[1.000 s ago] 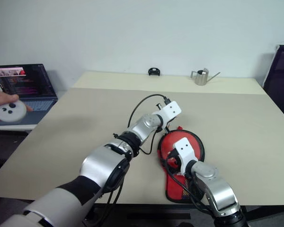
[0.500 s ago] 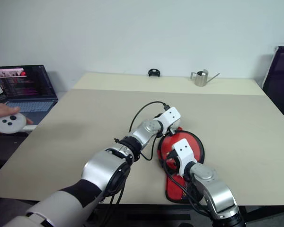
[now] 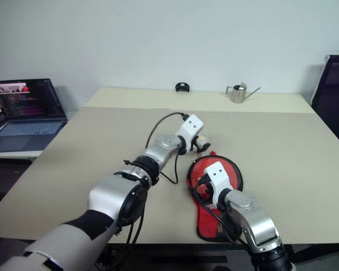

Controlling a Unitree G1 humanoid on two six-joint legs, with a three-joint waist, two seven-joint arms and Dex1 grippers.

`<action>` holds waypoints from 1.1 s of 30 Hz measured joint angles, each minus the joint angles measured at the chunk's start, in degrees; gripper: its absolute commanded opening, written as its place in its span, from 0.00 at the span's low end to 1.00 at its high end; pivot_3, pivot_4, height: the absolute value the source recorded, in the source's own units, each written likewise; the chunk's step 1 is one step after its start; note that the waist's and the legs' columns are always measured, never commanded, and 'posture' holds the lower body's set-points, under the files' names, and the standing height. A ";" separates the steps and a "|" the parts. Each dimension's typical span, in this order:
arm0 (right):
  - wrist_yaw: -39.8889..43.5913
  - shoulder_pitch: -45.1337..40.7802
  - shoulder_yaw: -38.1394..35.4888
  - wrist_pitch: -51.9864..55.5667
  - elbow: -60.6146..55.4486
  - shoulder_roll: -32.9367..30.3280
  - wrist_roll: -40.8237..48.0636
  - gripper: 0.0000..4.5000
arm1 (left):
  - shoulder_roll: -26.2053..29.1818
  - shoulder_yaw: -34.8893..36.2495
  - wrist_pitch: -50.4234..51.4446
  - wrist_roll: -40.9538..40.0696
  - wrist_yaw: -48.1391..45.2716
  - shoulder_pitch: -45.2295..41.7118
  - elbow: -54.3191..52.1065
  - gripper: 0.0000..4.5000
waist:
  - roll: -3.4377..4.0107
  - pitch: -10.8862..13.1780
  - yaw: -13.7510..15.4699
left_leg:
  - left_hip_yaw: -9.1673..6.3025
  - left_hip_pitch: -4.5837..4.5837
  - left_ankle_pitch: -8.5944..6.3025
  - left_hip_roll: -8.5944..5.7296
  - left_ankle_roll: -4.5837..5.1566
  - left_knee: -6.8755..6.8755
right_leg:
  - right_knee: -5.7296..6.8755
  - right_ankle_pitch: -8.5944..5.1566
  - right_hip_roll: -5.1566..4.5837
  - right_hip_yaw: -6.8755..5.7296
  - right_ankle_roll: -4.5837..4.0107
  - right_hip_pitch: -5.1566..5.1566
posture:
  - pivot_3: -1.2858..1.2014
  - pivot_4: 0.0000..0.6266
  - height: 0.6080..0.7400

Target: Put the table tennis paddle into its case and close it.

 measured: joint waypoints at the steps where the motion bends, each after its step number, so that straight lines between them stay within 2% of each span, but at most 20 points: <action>1: 0.39 -0.10 -0.38 0.00 0.04 -0.27 0.41 1.00 | 1.13 0.03 -1.00 -0.33 -0.86 -0.04 -0.16 0.99 | 0.00 0.00 0.00 | 0.00 -0.01 0.00 0.00 0.00 0.00 | -0.01 0.00 0.00 0.00 0.00 -0.01 | 0.52 0.24 1.00; 7: 3.89 0.70 -4.55 1.14 -1.75 -4.88 4.13 1.00 | 10.64 0.26 -6.80 -2.15 -7.74 0.46 -2.27 0.99 | 0.05 0.05 0.04 | -0.03 -0.12 0.00 0.01 0.00 -0.06 | -0.16 0.00 0.00 0.00 -0.01 -0.07 | 0.52 0.24 1.00; 11: 7.32 1.81 -6.23 2.61 -3.77 -8.62 7.17 1.00 | 14.15 1.77 -8.83 -6.18 -17.32 4.10 -4.86 0.99 | 0.10 0.09 0.21 | -0.04 -0.27 -0.01 0.00 0.01 -0.07 | -0.37 0.00 -0.02 -0.04 -0.01 -0.07 | 0.52 0.24 1.00; 13: 8.70 1.95 -7.24 2.48 -4.08 -9.80 8.61 1.00 | 15.27 1.66 -9.90 -8.33 -25.19 8.01 -8.42 0.99 | 0.18 0.15 0.15 | -0.03 -0.31 -0.01 0.00 0.02 -0.08 | -0.45 0.01 -0.02 -0.03 -0.02 -0.10 | 0.52 0.24 1.00; 17: 10.71 1.78 -9.89 1.63 -4.12 -12.44 10.41 1.00 | 15.87 1.26 -9.85 -11.49 -34.14 14.65 -16.15 0.99 | 0.31 0.32 0.15 | -0.05 -0.90 0.00 0.02 0.01 0.00 | -0.34 0.02 -0.05 -0.01 -0.03 -0.63 | 0.52 0.24 1.00; 19: 12.00 1.16 -10.70 1.05 -4.13 -13.99 10.94 1.00 | 16.11 1.21 -6.85 -13.99 -36.80 18.45 -23.53 0.99 | 0.36 0.35 0.11 | -0.06 -0.99 0.00 0.03 0.00 0.02 | -0.34 0.02 -0.05 -0.02 -0.03 -0.69 | 0.52 0.24 1.00; 23: 16.11 -0.17 -12.49 0.82 -5.52 -17.97 14.71 1.00 | 16.47 -0.17 0.92 -18.01 -39.29 26.15 -40.50 0.99 | 0.48 0.43 0.04 | -0.06 -1.00 -0.01 0.04 0.02 0.00 | -0.40 0.02 -0.08 0.00 -0.04 -0.67 | 0.52 0.24 1.00; 27: 20.32 -0.24 -16.05 3.07 -9.45 -23.87 19.90 1.00 | 16.40 -4.78 8.87 -19.90 -40.75 32.55 -54.29 0.99 | 0.51 0.44 0.20 | -0.10 -1.00 -0.02 0.05 0.04 0.02 | -0.42 0.02 -0.07 -0.03 -0.04 -0.62 | 0.52 0.24 1.00; 30: 22.73 0.04 -19.34 5.65 -11.35 -28.35 23.84 1.00 | 15.34 -8.53 12.29 -19.97 -41.42 33.78 -59.77 0.99 | 0.52 0.45 0.58 | -0.11 -0.98 -0.02 0.04 0.06 0.07 | -0.42 0.02 -0.07 -0.05 -0.04 -0.56 | 0.52 0.24 1.00; 33: 23.89 0.18 -23.14 7.34 -11.55 -32.03 26.68 1.00 | 13.28 -11.34 13.12 -19.96 -40.58 33.77 -60.78 0.99 | 0.52 0.45 1.14 | -0.09 -0.94 -0.03 0.04 0.07 0.09 | -0.42 0.03 -0.07 -0.05 -0.03 -0.51 | 0.52 0.24 1.00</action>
